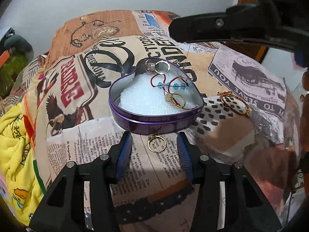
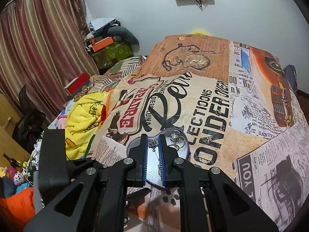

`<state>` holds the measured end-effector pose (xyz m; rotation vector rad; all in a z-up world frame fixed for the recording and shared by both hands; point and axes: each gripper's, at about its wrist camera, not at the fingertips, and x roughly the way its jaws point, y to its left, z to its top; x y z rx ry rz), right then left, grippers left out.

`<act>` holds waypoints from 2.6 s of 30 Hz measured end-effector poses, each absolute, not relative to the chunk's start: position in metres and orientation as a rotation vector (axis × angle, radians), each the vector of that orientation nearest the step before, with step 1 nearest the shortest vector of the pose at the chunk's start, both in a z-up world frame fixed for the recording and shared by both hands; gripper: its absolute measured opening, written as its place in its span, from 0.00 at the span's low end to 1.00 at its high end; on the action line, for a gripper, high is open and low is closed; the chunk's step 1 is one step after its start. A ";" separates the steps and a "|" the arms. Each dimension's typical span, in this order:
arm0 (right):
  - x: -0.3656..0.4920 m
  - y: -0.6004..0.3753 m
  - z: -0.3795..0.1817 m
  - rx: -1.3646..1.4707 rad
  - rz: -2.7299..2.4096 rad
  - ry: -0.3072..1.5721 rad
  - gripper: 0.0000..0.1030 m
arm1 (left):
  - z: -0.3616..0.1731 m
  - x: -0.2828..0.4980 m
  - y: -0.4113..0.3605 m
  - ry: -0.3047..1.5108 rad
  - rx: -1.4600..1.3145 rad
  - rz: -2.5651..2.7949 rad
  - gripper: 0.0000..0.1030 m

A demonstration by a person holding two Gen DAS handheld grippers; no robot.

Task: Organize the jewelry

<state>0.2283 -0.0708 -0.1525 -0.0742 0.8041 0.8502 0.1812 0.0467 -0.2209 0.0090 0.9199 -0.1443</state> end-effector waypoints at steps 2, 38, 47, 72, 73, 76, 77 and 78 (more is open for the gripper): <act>0.229 -0.071 -0.152 -0.071 0.850 0.805 0.09 | -0.222 0.179 0.045 0.909 0.025 -0.134 0.39; 0.246 -0.052 -0.173 -0.093 0.864 0.859 0.10 | -0.182 0.199 0.072 0.819 -0.051 -0.169 0.17; 0.245 -0.052 -0.173 -0.090 0.855 0.878 0.15 | -0.180 0.197 0.080 0.812 -0.064 -0.124 0.21; 0.210 -0.115 -0.133 -0.087 0.719 0.775 0.41 | -0.141 0.152 0.081 0.751 -0.072 -0.043 0.52; 0.208 -0.122 -0.134 -0.087 0.706 0.775 0.41 | -0.140 0.151 0.078 0.750 -0.069 -0.044 0.52; 0.205 -0.140 -0.136 -0.092 0.667 0.788 0.42 | -0.141 0.151 0.068 0.757 -0.072 -0.066 0.53; 0.204 -0.147 -0.139 -0.095 0.652 0.799 0.43 | -0.142 0.152 0.065 0.761 -0.071 -0.072 0.54; 0.204 -0.155 -0.143 -0.102 0.633 0.813 0.43 | -0.143 0.152 0.060 0.766 -0.070 -0.078 0.54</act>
